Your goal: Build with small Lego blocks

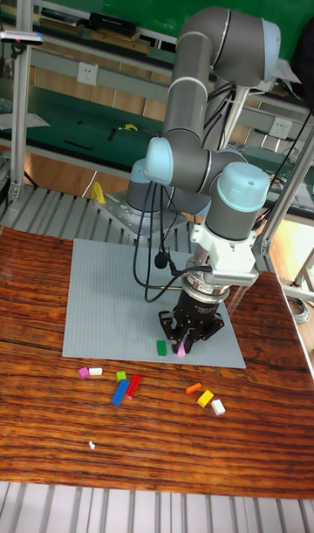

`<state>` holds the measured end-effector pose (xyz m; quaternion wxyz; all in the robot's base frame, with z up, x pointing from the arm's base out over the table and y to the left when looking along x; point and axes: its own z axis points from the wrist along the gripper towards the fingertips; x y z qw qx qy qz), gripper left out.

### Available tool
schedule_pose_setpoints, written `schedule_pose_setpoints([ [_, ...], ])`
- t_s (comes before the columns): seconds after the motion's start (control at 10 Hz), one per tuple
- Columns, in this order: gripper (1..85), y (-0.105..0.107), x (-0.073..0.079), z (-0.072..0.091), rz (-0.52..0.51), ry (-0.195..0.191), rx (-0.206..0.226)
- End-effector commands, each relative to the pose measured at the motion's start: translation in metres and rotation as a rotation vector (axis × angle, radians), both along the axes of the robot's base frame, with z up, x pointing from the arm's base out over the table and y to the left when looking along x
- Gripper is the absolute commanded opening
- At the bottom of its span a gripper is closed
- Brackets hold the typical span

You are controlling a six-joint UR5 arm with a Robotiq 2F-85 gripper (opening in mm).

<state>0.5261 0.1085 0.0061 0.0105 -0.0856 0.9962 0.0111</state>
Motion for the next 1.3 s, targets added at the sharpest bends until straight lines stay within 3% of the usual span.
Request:
schedule_pose_setpoints([
  [0.0,32.0,0.0,0.0,0.0,0.01,0.002,0.023],
  [0.6,34.3,0.011,-0.01,0.016,-0.012,0.018,0.046],
  [0.8,27.7,0.011,-0.01,0.019,-0.044,0.021,0.031],
  [0.9,12.7,0.008,-0.009,0.021,-0.072,0.021,0.011],
  [1.0,6.0,0.007,-0.01,0.021,-0.094,0.025,-0.001],
  [1.2,2.0,0.012,-0.008,0.017,-0.112,0.02,0.01],
])
